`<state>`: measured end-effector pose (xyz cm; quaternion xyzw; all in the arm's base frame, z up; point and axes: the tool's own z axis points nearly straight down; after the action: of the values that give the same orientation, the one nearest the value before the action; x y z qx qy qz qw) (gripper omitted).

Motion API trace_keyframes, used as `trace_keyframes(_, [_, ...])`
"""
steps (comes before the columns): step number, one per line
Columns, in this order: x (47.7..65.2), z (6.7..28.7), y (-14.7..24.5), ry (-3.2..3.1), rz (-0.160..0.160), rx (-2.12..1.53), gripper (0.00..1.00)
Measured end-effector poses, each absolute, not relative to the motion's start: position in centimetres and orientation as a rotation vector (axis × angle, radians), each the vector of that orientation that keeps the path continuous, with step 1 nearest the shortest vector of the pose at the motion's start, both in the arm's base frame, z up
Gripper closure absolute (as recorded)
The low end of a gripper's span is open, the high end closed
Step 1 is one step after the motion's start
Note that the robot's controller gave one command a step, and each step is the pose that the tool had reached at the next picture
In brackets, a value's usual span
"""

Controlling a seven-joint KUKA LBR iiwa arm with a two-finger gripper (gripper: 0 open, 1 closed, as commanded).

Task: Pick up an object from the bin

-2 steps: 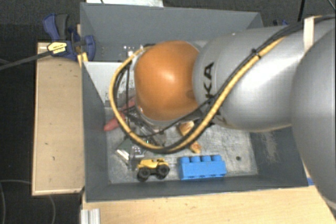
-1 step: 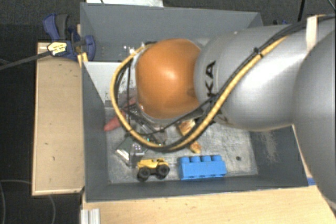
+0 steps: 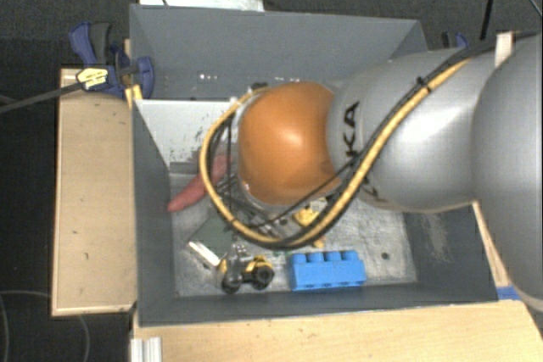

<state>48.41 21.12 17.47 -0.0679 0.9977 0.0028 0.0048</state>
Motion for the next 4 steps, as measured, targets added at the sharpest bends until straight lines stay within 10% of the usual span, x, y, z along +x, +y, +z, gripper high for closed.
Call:
trace_keyframes(1, [49.25, 9.95, 18.4, 3.114, 0.002, -0.38, 0.0])
trace_keyframes(4, [49.57, 9.67, 18.47, 2.92, 0.004, -1.095, 0.0])
